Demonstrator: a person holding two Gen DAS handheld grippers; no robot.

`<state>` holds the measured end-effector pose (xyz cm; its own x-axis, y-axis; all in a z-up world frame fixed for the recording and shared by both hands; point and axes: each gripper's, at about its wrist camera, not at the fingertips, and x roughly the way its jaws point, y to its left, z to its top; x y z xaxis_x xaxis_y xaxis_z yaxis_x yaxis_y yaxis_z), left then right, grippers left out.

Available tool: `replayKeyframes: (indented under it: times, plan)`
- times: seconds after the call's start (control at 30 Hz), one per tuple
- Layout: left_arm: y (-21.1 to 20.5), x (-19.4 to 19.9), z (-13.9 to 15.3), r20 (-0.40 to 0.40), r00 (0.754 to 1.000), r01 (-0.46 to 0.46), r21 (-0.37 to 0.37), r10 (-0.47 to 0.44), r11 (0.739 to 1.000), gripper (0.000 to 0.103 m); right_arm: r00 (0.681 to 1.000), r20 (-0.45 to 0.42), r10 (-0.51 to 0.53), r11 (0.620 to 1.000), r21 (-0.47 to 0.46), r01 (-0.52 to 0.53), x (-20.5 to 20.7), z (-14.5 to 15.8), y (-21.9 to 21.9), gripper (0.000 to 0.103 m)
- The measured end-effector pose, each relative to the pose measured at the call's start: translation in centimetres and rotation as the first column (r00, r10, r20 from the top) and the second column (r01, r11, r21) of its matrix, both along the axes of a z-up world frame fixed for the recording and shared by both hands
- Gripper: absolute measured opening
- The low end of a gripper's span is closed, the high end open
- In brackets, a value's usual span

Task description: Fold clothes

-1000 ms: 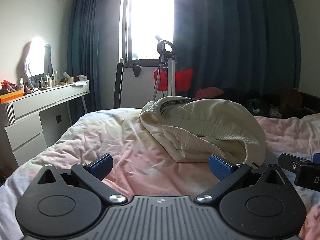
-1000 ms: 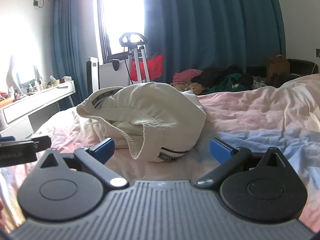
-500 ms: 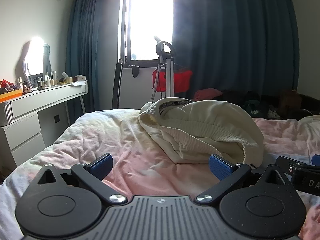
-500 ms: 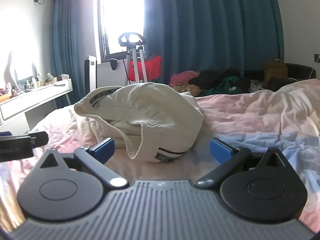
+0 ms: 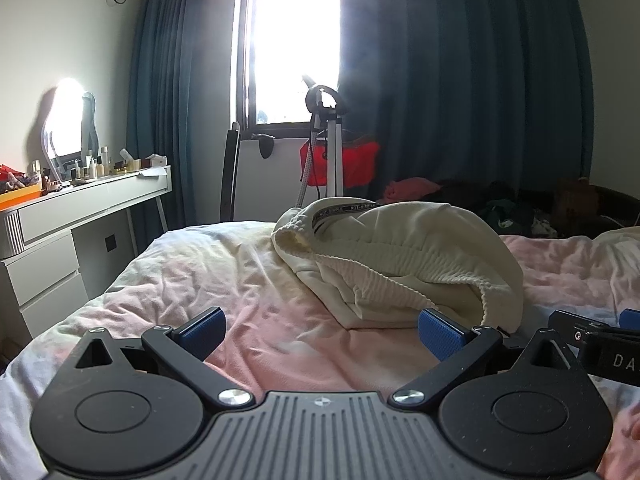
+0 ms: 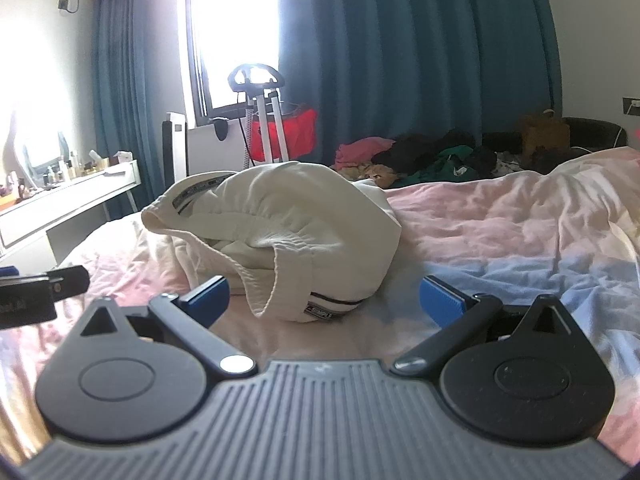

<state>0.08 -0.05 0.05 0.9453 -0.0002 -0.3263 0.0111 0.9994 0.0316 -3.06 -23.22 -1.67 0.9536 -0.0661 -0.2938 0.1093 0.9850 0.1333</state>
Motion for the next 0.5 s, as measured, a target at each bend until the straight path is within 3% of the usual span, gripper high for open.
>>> replayKeyframes:
  times: [0.33, 0.5]
  plan:
    - [0.1, -0.5, 0.5, 0.026, 1.0, -0.007, -0.001, 0.007, 1.0, 0.103, 0.999, 0.049, 0.007, 1.0, -0.021, -0.006, -0.5, 0.4, 0.1, 0.103]
    - [1.0, -1.9, 3.3, 0.084, 0.996, -0.041, -0.001, 0.041, 0.999, 0.103, 0.988, 0.153, 0.014, 1.0, 0.025, -0.018, -1.6, 1.3, -0.5, 0.103]
